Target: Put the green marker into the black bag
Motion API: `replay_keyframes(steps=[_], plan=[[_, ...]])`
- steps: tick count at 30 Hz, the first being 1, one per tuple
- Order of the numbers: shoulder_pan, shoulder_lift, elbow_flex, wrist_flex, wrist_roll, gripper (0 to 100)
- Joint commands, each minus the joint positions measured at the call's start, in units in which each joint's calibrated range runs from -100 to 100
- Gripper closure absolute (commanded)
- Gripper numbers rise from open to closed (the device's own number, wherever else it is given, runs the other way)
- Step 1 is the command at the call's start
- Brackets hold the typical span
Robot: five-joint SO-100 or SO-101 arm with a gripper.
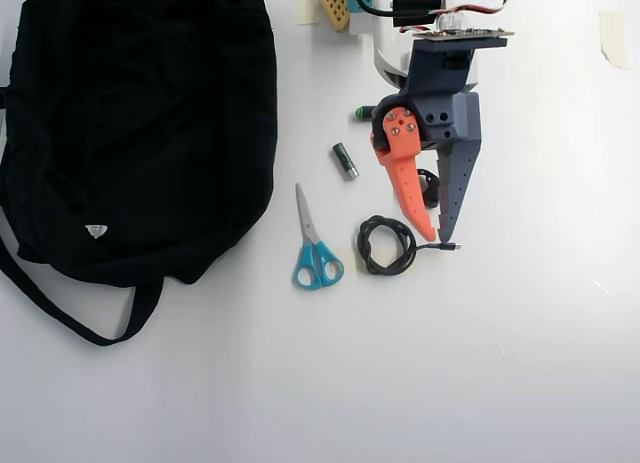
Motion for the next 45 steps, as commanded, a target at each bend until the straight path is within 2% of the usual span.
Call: replay_keyframes(steps=[1, 4, 5, 9, 16, 26, 29, 38, 45], plan=[[-0.5, -1.9, -2.2, 14.4, 0.5, 98], [-0.5, -3.9, -4.1, 28.5, 0.5, 98], [-0.5, -6.3, -5.0, 41.8, 0.1, 98], [-1.1, -7.5, -5.0, 55.3, -0.3, 98], [-1.5, -7.6, -8.4, 72.6, -3.6, 98], [-1.5, -7.5, -8.5, 77.0, -2.9, 98], [-1.5, -7.5, -8.4, 79.0, -0.7, 98], [-3.4, -7.5, -8.0, 79.1, 0.2, 98], [-3.1, -7.5, -8.4, 79.1, 10.8, 98]])
